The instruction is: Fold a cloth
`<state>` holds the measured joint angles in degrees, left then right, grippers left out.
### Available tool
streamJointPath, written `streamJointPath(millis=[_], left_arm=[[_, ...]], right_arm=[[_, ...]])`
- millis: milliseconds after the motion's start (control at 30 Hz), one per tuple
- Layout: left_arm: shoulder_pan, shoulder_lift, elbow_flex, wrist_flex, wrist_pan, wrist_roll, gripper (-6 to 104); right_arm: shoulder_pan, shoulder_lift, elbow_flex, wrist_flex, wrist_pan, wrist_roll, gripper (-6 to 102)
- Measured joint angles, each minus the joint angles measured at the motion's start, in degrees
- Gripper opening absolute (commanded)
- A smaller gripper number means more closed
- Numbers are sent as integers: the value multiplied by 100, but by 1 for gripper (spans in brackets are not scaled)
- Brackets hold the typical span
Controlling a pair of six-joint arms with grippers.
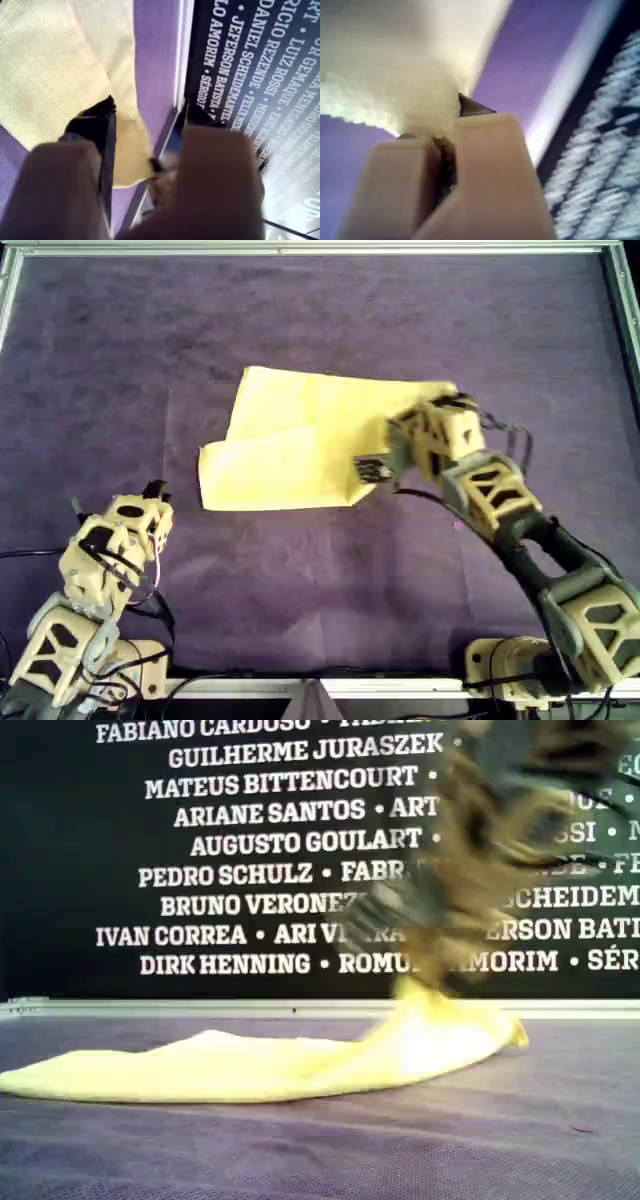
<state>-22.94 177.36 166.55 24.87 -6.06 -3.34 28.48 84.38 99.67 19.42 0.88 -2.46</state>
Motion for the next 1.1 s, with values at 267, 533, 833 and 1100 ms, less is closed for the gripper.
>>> streamJointPath(millis=[267,533,833,1100], left_arm=[[0,0,0,0,0,0,50],[0,0,0,0,0,0,51],[255,0,0,0,0,0,51],[1011,0,0,0,0,0,51]], right_arm=[[1292,-1371,-2171,-44,0,0,2],[2145,-3524,-4790,-44,0,0,3],[2663,-4992,-6372,-44,0,0,7],[2716,-5054,-6495,-44,0,0,49]])
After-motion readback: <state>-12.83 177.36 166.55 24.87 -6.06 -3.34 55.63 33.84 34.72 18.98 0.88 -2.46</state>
